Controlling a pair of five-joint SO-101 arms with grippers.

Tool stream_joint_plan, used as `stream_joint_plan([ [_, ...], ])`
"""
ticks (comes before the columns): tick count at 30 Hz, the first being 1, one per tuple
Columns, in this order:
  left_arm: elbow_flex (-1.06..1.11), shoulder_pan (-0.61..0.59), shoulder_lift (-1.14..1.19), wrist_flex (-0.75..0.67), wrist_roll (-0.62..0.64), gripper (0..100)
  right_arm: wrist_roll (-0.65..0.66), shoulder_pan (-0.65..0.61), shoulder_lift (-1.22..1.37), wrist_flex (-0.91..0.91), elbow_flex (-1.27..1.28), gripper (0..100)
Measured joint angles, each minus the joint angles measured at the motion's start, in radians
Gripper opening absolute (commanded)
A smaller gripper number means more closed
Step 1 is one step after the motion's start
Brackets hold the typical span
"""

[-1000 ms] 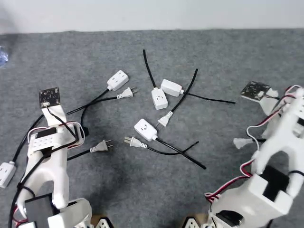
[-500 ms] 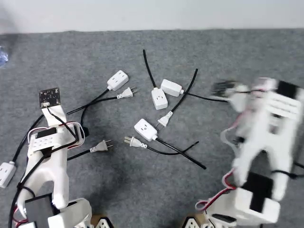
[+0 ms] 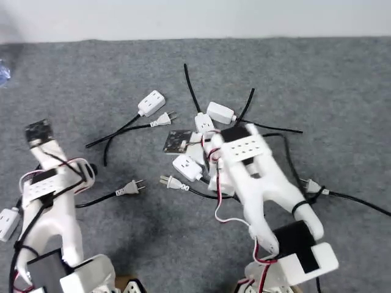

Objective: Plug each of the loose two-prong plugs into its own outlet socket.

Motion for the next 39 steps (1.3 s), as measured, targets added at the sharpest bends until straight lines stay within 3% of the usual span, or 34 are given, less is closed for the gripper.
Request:
stream_joint_plan([
  [3,-0.017,-0.048,0.0,0.0,0.048,26,-0.031,-0.043,0.0,-0.034,0.025,36.0],
  [15,-0.029,-0.044,0.0,0.015,0.06,26,-0.061,-0.041,0.072,-0.117,0.087,34.3],
  [17,-0.029,-0.043,0.0,0.015,0.06,26,-0.061,-0.029,0.1,-0.133,0.087,26.8],
  [21,-0.029,-0.057,0.0,0.015,0.06,26,-0.057,-0.003,0.129,-0.175,0.089,0.6],
  [24,-0.029,-0.092,0.0,0.015,0.066,26,-0.025,0.006,0.13,-0.203,0.087,4.1],
  [31,-0.058,-0.213,0.0,0.015,0.19,26,0.002,0.006,0.13,-0.206,0.083,0.9],
  [39,-0.069,-0.252,0.0,0.015,0.199,26,0.0,0.003,0.049,0.086,-0.15,0.9],
])
